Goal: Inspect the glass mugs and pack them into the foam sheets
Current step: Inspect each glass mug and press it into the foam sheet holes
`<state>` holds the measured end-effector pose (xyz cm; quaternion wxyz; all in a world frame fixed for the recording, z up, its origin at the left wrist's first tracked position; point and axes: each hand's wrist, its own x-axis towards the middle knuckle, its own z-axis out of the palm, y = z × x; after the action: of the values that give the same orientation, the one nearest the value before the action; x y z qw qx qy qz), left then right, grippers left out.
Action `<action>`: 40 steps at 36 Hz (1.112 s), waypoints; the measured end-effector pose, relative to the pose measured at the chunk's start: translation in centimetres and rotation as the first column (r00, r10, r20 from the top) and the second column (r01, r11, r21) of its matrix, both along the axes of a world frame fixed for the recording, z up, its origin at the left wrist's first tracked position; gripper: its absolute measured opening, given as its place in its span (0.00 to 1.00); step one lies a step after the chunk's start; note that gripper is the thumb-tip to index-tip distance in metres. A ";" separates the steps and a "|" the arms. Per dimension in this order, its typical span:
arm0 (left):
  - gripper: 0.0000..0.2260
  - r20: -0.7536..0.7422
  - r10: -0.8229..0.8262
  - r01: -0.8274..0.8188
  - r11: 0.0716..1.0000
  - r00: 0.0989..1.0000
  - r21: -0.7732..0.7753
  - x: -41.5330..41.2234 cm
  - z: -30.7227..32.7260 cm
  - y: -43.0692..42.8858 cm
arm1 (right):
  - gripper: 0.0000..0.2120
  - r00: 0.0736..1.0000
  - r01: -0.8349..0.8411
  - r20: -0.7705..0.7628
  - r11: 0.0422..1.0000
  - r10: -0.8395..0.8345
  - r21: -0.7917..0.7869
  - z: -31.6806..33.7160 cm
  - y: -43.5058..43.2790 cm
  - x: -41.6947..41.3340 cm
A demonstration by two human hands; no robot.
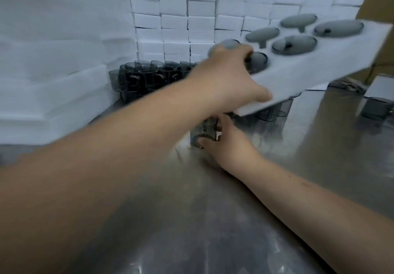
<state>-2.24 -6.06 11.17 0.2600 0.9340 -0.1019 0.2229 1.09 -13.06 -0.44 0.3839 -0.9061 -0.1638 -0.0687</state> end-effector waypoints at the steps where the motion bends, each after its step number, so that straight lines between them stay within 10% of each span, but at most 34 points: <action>1: 0.38 0.007 0.029 -0.029 1.000 1.000 -0.006 -0.7 0.6 1.2 | 0.27 1.000 0.000 0.003 1.000 0.000 0.020 -0.1 0.0 -0.2; 14: 0.46 -0.099 0.504 -0.496 0.863 0.858 0.098 -9.3 -4.2 17.6 | 0.29 0.997 0.071 0.023 0.996 -0.072 0.055 -0.3 -0.1 0.3; 40: 0.43 -0.056 0.713 -0.614 0.639 0.699 0.463 -7.9 -7.9 15.2 | 0.27 0.997 0.075 0.007 0.996 -0.076 0.054 -0.4 -0.1 0.4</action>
<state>-10.14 9.10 3.28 -0.0329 0.9567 0.2375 0.1653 1.48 -13.19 -0.81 0.4043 -0.9008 -0.1293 -0.0913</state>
